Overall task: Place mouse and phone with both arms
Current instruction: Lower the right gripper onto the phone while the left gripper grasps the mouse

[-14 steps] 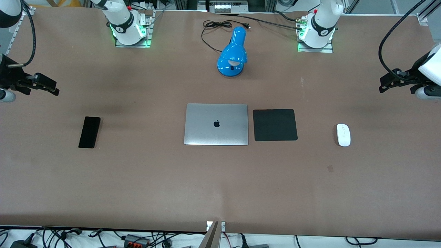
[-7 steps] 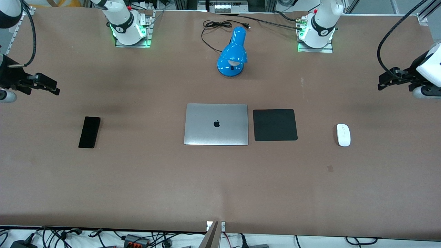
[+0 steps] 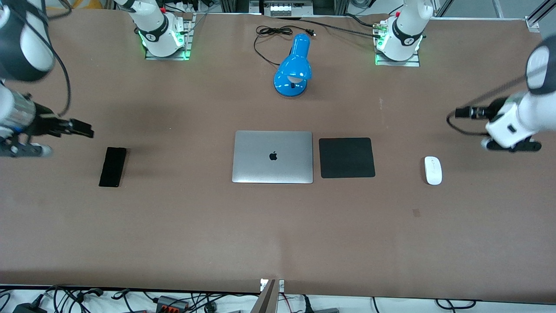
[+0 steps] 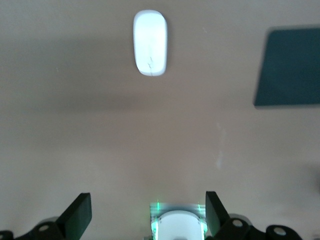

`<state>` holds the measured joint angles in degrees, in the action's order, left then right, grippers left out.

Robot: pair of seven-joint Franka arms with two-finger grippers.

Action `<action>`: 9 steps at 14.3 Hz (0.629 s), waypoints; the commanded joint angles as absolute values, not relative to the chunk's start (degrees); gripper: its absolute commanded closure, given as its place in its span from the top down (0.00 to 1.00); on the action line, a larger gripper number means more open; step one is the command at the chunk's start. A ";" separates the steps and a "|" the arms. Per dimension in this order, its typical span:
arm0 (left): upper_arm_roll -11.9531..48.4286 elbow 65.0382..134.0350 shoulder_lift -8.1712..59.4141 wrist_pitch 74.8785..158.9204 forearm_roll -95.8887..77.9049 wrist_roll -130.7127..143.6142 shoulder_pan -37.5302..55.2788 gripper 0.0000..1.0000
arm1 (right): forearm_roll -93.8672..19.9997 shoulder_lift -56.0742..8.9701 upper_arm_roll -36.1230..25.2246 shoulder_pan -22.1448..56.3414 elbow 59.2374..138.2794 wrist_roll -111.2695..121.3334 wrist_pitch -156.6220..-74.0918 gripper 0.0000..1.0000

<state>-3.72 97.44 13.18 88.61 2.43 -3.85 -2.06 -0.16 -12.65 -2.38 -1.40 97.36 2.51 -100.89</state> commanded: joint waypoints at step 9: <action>-2.99 123.38 23.10 149.71 3.43 -5.10 -4.13 1.00 | 2.90 -21.17 -2.99 -7.81 115.22 1.93 -132.69 1.00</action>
